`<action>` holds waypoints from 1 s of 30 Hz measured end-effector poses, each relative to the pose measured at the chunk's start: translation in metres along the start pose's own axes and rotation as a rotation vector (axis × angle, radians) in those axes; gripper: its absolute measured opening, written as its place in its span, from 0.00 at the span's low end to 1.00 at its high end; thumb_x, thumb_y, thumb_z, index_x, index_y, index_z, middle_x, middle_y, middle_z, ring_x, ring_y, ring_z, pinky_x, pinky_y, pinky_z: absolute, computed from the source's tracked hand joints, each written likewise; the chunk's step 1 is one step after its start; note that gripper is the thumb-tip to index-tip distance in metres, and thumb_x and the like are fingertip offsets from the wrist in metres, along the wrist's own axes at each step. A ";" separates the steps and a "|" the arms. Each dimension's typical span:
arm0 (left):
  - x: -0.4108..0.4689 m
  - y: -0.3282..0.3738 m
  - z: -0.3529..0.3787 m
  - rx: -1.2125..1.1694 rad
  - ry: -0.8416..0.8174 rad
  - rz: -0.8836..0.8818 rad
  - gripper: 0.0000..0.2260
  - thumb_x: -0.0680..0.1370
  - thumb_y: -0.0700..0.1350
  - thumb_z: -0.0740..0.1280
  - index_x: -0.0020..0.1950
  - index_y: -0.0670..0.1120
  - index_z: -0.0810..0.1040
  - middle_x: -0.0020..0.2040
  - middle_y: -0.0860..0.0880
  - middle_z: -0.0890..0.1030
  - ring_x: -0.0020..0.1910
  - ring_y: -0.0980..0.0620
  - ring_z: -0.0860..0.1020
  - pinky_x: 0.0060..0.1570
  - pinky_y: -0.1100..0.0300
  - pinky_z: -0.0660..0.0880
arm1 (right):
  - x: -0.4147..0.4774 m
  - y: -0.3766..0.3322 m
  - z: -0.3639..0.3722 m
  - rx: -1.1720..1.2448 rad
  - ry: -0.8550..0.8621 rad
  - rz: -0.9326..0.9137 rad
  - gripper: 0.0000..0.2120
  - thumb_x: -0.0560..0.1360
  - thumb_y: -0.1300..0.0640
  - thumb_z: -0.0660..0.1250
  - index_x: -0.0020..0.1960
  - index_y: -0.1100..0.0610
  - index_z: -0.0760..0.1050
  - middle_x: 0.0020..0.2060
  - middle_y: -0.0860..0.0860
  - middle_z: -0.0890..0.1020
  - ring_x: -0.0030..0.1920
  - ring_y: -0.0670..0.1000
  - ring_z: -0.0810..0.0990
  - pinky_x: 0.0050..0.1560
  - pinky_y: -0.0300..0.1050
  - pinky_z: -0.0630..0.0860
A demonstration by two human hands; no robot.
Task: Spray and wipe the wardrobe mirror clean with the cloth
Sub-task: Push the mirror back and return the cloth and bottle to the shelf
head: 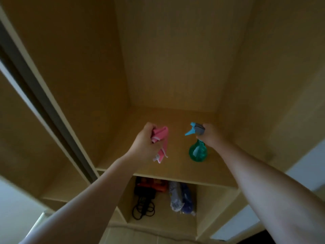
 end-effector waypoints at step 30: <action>-0.208 -0.113 -0.269 0.033 0.353 -0.038 0.17 0.72 0.38 0.68 0.52 0.58 0.71 0.44 0.53 0.78 0.35 0.64 0.78 0.24 0.70 0.72 | -0.223 -0.305 0.103 0.067 -0.044 -0.631 0.08 0.68 0.57 0.76 0.44 0.52 0.77 0.36 0.46 0.79 0.37 0.46 0.77 0.34 0.45 0.73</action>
Point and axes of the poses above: each hand's wrist, its own x-axis towards the middle knuckle, its own z-axis out of the palm, y = z × x, the point moved 4 cm from there along x, towards the middle knuckle
